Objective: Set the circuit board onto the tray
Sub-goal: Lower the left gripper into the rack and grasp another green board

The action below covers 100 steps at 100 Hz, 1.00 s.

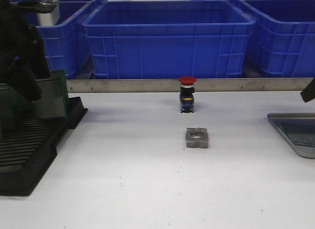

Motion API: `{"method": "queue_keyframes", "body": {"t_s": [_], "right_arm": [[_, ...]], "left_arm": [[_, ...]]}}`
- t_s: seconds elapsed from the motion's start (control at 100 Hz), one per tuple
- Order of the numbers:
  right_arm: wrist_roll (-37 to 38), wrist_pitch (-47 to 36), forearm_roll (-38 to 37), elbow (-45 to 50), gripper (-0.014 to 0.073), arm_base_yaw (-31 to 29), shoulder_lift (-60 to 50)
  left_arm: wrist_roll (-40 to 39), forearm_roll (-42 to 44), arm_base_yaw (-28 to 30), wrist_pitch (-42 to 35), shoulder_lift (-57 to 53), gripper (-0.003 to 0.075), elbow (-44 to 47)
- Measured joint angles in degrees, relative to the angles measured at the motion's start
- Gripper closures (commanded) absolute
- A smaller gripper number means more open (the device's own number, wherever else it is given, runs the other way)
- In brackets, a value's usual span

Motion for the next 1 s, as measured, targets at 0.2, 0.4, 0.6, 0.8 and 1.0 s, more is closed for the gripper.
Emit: {"method": "queue_keyframes", "body": {"t_s": [0.2, 0.4, 0.6, 0.8, 1.0], "right_arm": [[0.0, 0.1, 0.0, 0.0, -0.0001, 0.0, 0.0], [0.0, 0.3, 0.0, 0.0, -0.0001, 0.0, 0.0], [0.0, 0.3, 0.0, 0.0, -0.0001, 0.0, 0.0], [0.0, 0.3, 0.0, 0.0, -0.0001, 0.0, 0.0], [0.0, 0.4, 0.0, 0.0, -0.0001, 0.0, 0.0]], "left_arm": [[0.0, 0.6, 0.0, -0.1, 1.6, 0.0155, 0.0], [0.0, 0.7, 0.0, -0.1, 3.1, 0.0182, 0.0], [0.0, 0.7, 0.0, -0.1, 3.4, 0.0538, 0.0], [0.1, 0.9, 0.0, 1.5, 3.4, 0.0739, 0.0], [0.6, 1.2, 0.0, 2.6, 2.7, 0.0739, 0.0]]}}
